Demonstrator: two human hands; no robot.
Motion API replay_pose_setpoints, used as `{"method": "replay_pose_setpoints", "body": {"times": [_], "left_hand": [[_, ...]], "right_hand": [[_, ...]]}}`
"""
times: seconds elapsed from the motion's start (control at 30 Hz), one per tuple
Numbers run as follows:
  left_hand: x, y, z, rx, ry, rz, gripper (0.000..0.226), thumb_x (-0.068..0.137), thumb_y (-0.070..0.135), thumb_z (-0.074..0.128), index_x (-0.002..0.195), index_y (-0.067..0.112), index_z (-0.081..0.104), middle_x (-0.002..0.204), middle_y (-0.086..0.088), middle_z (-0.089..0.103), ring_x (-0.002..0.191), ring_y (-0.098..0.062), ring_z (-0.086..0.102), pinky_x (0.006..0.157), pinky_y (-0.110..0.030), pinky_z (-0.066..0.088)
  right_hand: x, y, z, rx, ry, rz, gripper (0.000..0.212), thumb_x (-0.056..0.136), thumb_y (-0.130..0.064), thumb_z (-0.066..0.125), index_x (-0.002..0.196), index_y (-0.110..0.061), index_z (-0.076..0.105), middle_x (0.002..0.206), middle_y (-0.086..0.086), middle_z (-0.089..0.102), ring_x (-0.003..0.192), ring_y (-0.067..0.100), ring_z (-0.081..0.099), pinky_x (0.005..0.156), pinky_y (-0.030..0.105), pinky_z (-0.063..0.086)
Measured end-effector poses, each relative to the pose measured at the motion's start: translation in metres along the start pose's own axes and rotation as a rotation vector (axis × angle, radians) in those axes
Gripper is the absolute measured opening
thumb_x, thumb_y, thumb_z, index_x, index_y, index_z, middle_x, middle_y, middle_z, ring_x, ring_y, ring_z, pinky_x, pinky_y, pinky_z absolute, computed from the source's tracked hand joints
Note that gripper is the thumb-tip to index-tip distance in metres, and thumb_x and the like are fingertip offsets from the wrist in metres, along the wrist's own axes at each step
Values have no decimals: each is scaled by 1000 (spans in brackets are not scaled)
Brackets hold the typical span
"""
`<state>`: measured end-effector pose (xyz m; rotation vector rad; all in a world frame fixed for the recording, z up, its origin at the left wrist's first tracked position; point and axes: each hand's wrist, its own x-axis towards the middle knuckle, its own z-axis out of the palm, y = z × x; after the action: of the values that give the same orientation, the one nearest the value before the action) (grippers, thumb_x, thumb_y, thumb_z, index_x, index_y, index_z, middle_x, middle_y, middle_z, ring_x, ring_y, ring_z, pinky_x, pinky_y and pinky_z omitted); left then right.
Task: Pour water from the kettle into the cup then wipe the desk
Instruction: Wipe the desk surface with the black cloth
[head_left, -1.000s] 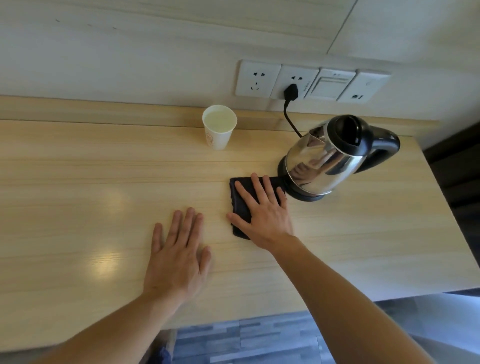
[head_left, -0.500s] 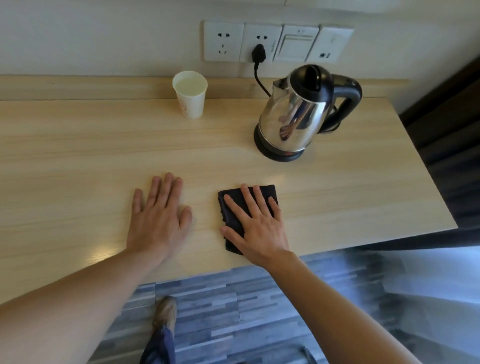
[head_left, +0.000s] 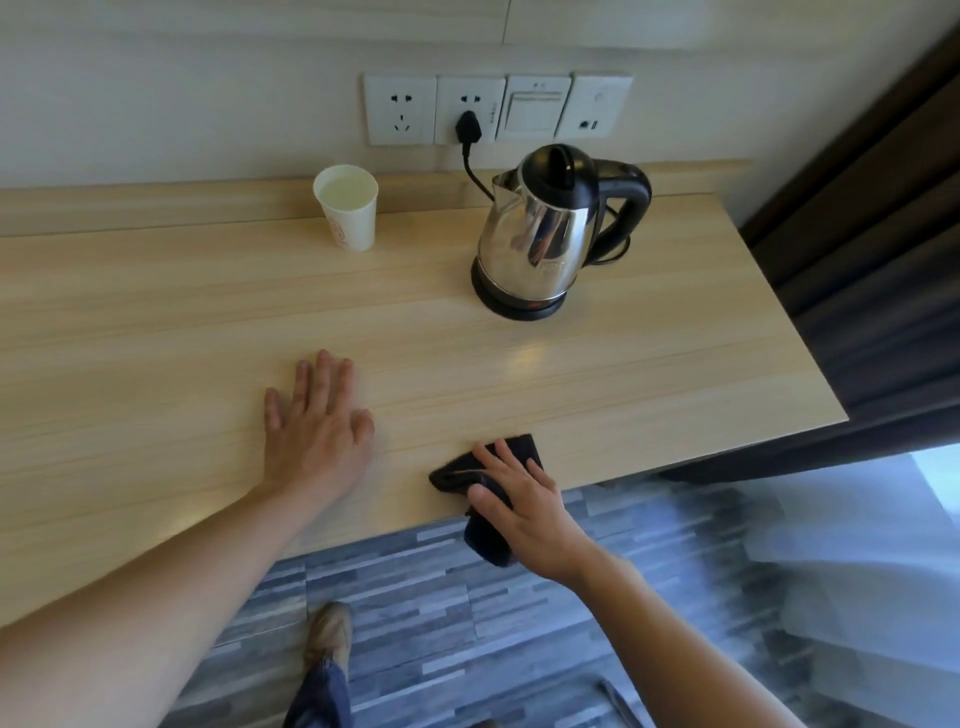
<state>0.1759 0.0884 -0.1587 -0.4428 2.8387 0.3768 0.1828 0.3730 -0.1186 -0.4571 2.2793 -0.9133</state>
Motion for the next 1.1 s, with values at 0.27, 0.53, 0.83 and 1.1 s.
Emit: {"method": "replay_pose_setpoints", "body": {"times": [0.27,0.53,0.83,1.1], "left_hand": [[-9,69,24,-6,14,79,68,103,53,5,165,32,-12,174,2,-19,161,-21,-21,130,-59,-7],[-5,68,28,23,13,85,69,103,56,5,166,32,-10,175,1,-16,161,-23,-18,129,-60,-4],[-5,67,34,67,24,76,69,104,56,6,166,31,-9,176,0,-15,162,-24,-20,129,-60,-3],[-5,68,31,98,6,59,69,102,59,-2,165,32,-15,175,1,-21,160,-22,-24,130,-59,-3]], "right_hand": [[-16,-4,-75,783,64,136,40,109,-44,47,140,-27,67,147,3,64,140,19,55,116,35,41],[53,-33,-146,360,247,-1,24,107,-51,48,115,-42,69,96,-10,76,89,11,72,80,34,55],[122,4,-76,-530,265,126,69,99,-76,22,163,-50,14,175,14,-3,160,23,-14,129,48,0],[138,15,-83,-638,321,75,68,98,-78,23,161,-54,13,172,21,3,160,32,-10,128,50,0]]}}
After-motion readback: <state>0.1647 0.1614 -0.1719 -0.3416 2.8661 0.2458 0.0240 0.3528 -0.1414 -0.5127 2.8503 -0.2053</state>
